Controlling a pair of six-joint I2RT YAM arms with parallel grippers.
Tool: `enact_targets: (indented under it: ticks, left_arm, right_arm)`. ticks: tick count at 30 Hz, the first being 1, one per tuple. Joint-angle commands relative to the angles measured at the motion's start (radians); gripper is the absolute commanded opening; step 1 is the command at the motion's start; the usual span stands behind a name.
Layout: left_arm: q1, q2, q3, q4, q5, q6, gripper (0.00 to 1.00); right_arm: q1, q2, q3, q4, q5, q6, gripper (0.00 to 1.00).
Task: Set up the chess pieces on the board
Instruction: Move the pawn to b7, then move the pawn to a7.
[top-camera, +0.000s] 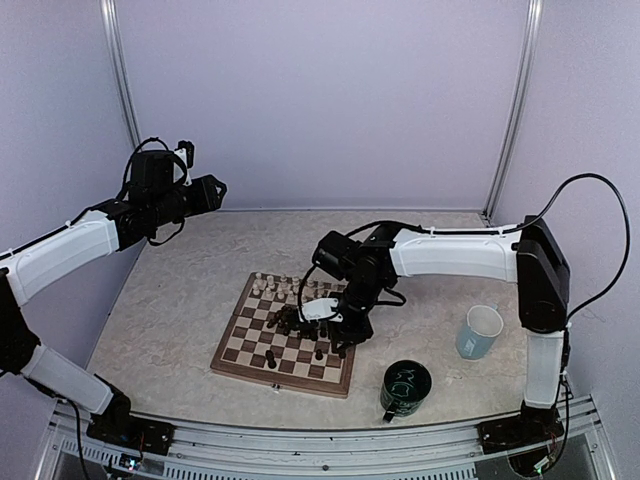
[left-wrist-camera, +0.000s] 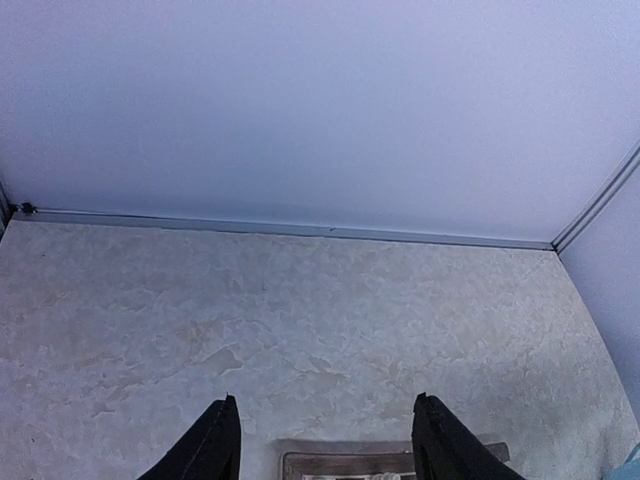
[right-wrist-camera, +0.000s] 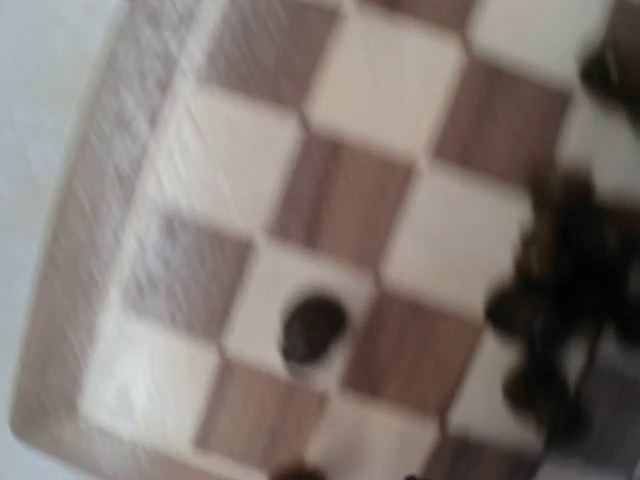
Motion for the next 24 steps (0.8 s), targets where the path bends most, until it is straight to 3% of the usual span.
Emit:
enact_targets:
  ticks: [1,13,24]
  left_arm:
    - [0.007,0.004,0.025,0.007,0.014,-0.003,0.59]
    - [0.006,0.016,0.025,0.005,0.019,-0.006,0.59]
    - [0.007,0.017,0.025,0.004,0.015,-0.004,0.59]
  right_arm:
    - [-0.036,-0.076,-0.081,-0.014,0.026,-0.004,0.36]
    - [-0.037,-0.063,-0.120,0.028,0.022,0.001,0.34]
    - [0.003,-0.021,-0.087,0.016,-0.029,-0.014,0.16]
